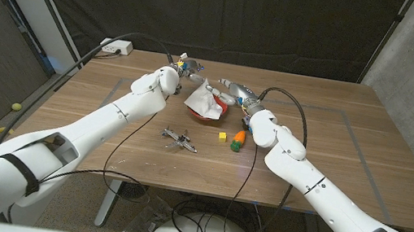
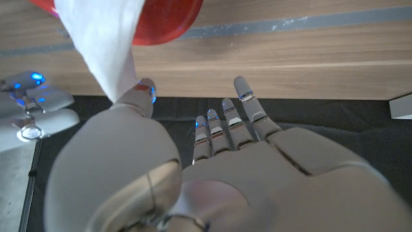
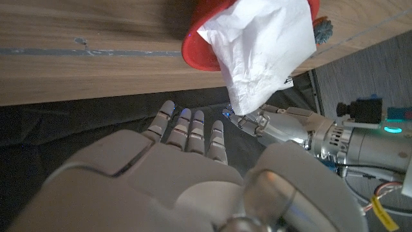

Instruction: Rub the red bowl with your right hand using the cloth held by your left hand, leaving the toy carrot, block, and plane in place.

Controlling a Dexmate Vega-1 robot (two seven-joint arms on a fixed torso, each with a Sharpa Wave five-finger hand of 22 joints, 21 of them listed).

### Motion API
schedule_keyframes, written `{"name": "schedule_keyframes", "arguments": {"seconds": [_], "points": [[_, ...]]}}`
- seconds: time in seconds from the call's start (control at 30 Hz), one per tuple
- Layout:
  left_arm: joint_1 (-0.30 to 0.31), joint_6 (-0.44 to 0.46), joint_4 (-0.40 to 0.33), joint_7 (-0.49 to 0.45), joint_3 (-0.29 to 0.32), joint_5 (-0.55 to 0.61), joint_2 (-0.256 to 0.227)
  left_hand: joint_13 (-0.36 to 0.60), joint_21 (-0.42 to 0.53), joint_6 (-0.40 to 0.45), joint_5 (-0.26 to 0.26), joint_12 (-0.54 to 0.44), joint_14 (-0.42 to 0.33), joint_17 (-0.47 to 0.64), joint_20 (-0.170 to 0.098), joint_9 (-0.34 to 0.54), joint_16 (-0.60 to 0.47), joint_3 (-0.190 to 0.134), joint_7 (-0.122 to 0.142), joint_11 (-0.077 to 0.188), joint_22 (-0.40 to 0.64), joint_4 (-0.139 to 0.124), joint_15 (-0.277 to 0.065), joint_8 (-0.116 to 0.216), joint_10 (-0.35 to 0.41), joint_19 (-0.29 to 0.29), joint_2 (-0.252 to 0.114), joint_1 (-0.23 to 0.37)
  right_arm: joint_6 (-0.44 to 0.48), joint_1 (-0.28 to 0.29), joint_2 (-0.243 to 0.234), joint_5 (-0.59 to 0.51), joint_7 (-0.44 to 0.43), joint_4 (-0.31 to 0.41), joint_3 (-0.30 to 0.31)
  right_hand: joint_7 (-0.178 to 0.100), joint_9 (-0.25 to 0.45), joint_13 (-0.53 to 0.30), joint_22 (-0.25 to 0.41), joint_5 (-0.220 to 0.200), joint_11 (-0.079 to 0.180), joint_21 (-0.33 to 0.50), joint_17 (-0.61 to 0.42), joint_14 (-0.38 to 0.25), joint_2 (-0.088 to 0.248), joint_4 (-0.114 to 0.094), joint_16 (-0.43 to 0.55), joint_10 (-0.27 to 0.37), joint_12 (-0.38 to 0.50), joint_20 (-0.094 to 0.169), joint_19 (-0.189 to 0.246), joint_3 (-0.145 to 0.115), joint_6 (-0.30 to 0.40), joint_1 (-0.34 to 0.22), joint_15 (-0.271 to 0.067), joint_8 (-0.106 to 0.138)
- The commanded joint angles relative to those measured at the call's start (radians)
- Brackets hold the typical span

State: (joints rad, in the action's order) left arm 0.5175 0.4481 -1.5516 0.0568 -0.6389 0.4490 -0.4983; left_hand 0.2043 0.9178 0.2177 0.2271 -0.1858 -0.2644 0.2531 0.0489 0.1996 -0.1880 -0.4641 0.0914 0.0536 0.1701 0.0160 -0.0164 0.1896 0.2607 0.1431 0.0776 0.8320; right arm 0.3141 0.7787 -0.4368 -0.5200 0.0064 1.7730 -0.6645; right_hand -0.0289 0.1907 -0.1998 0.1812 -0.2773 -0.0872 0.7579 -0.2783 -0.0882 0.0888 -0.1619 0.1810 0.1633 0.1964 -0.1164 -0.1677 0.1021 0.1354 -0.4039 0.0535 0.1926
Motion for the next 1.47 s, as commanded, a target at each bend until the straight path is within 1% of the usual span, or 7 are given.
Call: {"name": "schedule_keyframes", "arguments": {"seconds": [0.03,0.27,0.47,0.8,1.0,1.2,1.47], "points": [[0.106,-0.238,-0.007,-0.194,0.133,-0.134,-0.019,-0.001,-0.025,-0.016,0.008,-0.003,0.031,-0.009,0.002,-0.001,0.0,0.045,0.026,0.003,0.001,-0.023,0.002,0.004,-0.019,-0.029,0.036,-0.056,-0.246,0.051,0.024,0.302,-0.166,-0.07,0.116,-0.001,0.0,0.0,0.0,0.006,-0.005,-0.008,0.003,0.012,-0.008,0.001,0.001,0.004,0.008,-0.01,-0.042,0.009,0.009,0.016,-0.001,0.005],[0.13,-0.384,0.036,-0.251,0.169,-0.215,-0.021,-0.003,-0.068,-0.057,0.017,0.0,0.085,-0.022,0.024,-0.002,0.003,0.092,0.043,-0.015,0.002,-0.06,0.023,-0.001,-0.066,-0.084,0.049,-0.133,-0.312,0.069,0.037,0.383,-0.225,-0.091,0.15,-0.003,-0.001,0.002,-0.001,0.014,-0.005,-0.02,0.012,0.051,-0.018,0.001,-0.004,-0.019,0.004,-0.008,-0.046,0.025,0.011,0.043,-0.007,0.004],[0.139,-0.494,0.077,-0.253,0.191,-0.295,-0.024,-0.005,-0.105,-0.091,0.024,0.001,0.142,-0.032,0.035,-0.003,0.008,0.12,0.061,-0.015,0.002,-0.083,0.02,-0.004,-0.107,-0.13,0.048,-0.18,-0.359,0.074,0.047,0.448,-0.244,-0.111,0.171,-0.008,-0.001,0.004,-0.002,0.018,-0.001,-0.029,0.022,0.074,-0.02,0.005,-0.004,-0.038,0.001,-0.002,-0.046,0.033,0.015,0.055,-0.013,0.005],[0.159,-0.602,0.103,-0.227,0.219,-0.403,-0.044,-0.009,-0.149,-0.126,0.034,0.005,0.216,-0.046,0.012,-0.007,0.013,0.141,0.075,-0.016,0.003,-0.101,0.016,-0.006,-0.167,-0.184,0.04,-0.214,-0.449,0.09,0.083,0.548,-0.29,-0.154,0.215,-0.007,-0.001,0.006,-0.003,0.019,0.0,-0.036,0.034,0.087,-0.017,0.013,-0.004,-0.036,0.005,0.009,-0.045,0.033,0.025,0.053,-0.018,0.008],[0.173,-0.667,0.121,-0.187,0.228,-0.464,-0.065,-0.012,-0.172,-0.163,0.04,0.007,0.251,-0.053,0.001,-0.008,0.012,0.149,0.085,-0.017,0.003,-0.105,0.019,-0.01,-0.209,-0.207,0.035,-0.222,-0.451,0.096,0.103,0.573,-0.328,-0.153,0.233,-0.006,-0.002,0.007,-0.003,0.021,0.002,-0.047,0.045,0.085,-0.012,0.02,0.001,-0.02,0.013,0.01,-0.053,0.032,0.037,0.048,-0.021,0.01],[0.196,-0.687,0.129,-0.175,0.238,-0.499,-0.086,-0.012,-0.183,-0.173,0.043,0.005,0.267,-0.056,-0.003,-0.009,0.013,0.152,0.082,-0.024,0.003,-0.106,0.021,-0.009,-0.221,-0.221,0.032,-0.225,-0.411,0.106,0.109,0.554,-0.371,-0.12,0.234,-0.004,-0.002,0.01,-0.004,0.026,0.0,-0.092,0.068,0.085,-0.005,0.029,0.004,0.012,0.026,-0.013,-0.127,0.032,0.058,0.046,-0.028,0.013],[0.209,-0.697,0.182,-0.164,0.256,-0.559,-0.088,-0.013,-0.191,-0.187,0.045,0.003,0.275,-0.058,-0.007,-0.009,0.008,0.156,0.048,-0.037,0.004,-0.11,0.023,-0.008,-0.233,-0.221,0.026,-0.231,-0.429,0.09,0.124,0.528,-0.398,-0.131,0.215,-0.011,-0.002,0.011,-0.004,0.03,0.002,-0.09,0.078,0.07,-0.001,0.033,0.011,0.021,0.028,-0.02,-0.091,0.033,0.042,0.046,-0.027,0.004]]}}
